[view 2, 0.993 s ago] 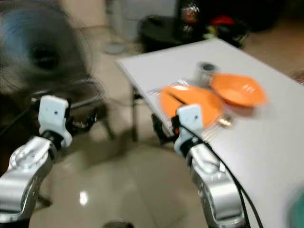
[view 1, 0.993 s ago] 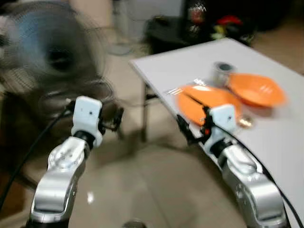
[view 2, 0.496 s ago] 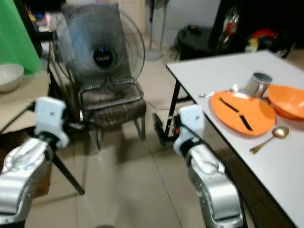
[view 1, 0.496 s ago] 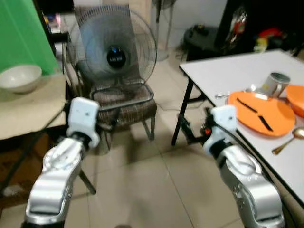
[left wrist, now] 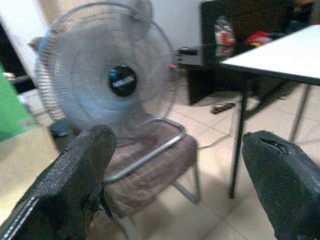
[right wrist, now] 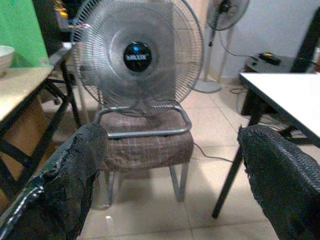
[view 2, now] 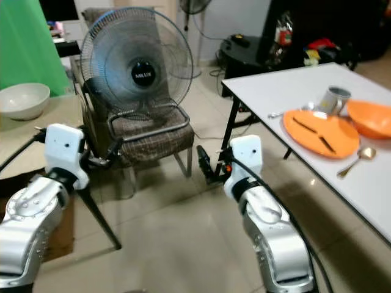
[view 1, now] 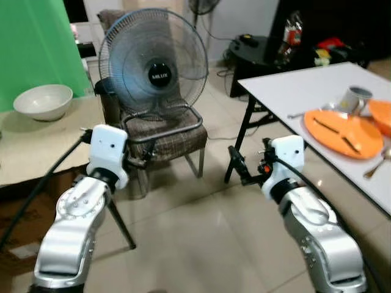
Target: Setting the table
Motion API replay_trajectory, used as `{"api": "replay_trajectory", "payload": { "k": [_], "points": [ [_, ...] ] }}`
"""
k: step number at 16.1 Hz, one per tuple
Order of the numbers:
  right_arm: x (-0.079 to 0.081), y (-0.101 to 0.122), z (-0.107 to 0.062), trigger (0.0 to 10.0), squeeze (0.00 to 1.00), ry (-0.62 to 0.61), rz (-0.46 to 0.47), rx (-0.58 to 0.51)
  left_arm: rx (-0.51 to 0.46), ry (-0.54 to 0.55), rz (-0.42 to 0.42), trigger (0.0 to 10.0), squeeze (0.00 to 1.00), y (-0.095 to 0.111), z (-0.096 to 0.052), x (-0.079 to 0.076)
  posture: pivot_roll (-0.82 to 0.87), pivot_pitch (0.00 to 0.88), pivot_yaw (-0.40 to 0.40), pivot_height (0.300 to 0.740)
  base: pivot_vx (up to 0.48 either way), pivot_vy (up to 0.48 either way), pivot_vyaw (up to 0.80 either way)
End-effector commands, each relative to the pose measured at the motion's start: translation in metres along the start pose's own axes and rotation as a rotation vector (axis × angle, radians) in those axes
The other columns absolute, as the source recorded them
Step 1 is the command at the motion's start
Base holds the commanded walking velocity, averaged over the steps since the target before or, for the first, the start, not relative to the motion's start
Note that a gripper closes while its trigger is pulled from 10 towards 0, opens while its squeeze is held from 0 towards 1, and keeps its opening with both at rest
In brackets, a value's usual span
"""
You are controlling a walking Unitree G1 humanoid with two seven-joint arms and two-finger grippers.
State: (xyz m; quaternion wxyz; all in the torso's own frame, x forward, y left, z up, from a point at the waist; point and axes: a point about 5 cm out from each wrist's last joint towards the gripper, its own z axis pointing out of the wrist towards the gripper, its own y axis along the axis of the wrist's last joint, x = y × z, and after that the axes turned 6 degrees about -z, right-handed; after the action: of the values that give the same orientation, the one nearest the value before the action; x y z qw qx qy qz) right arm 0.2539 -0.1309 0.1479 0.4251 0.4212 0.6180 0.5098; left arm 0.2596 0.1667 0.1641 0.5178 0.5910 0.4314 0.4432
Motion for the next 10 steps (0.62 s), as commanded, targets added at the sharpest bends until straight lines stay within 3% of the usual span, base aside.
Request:
{"api": "replay_trajectory", "payload": {
  "k": [1,9,10],
  "points": [
    [-0.0007,0.0025,0.0014,10.0,1.00,-0.002,0.000,-0.006,0.000,0.008,0.013,10.0,0.00,0.0023,-0.0010,0.0023,0.11,0.000,0.014,0.740,0.000,0.352,0.00],
    [-0.0025,0.0018,0.0006,10.0,1.00,-0.002,-0.002,-0.002,0.002,0.010,0.010,10.0,0.00,0.0023,0.0031,0.0033,0.10,0.000,0.013,0.740,0.000,0.353,0.00],
    [-0.0028,0.0024,0.0008,10.0,1.00,-0.004,-0.002,-0.004,-0.002,0.010,0.008,10.0,0.00,0.0029,0.0039,0.0034,0.10,0.000,0.011,0.740,0.000,0.000,0.00]
  ]
}}
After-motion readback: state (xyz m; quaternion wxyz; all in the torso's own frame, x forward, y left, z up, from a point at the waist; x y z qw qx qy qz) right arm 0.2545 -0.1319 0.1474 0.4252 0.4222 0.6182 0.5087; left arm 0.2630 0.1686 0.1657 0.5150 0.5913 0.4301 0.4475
